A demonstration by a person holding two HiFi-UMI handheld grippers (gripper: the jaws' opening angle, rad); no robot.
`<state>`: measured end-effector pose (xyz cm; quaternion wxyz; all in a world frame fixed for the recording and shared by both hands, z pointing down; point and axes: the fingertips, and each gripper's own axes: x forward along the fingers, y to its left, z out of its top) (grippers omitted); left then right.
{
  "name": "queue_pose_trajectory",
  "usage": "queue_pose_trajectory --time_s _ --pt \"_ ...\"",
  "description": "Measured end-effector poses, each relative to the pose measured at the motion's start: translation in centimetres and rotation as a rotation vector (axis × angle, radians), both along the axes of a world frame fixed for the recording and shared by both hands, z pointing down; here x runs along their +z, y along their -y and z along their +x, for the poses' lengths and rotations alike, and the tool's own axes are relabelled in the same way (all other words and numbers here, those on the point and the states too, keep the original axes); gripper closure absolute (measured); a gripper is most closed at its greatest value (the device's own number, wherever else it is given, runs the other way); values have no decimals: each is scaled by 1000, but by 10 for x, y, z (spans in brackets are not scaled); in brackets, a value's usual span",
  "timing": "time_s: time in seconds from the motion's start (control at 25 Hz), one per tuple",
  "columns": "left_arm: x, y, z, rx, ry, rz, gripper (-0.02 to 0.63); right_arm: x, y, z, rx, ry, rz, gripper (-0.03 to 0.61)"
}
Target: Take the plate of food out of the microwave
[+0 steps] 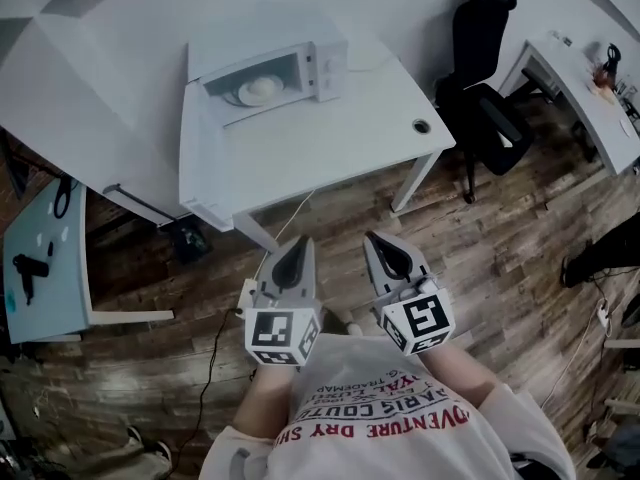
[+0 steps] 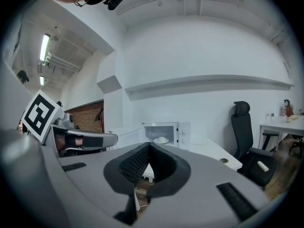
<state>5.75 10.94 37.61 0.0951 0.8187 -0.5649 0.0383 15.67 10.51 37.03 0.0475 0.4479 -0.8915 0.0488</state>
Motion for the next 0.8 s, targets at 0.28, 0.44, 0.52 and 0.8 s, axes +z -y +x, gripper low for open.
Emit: queue_pose_trajectory --time_s 0.28,0.44,0.52,0.8 --pt "6 67 -4 -6 0 -13 606 4 66 -8 -24 -49 53 575" --pt "8 125 -10 2 -12 -15 606 2 121 -11 -11 -55 54 575" --pt "6 158 -14 5 -17 -12 606 2 153 -14 -8 -62 47 575" --pt "-2 262 -44 -5 -15 -3 605 1 258 -45 -22 -81 25 575"
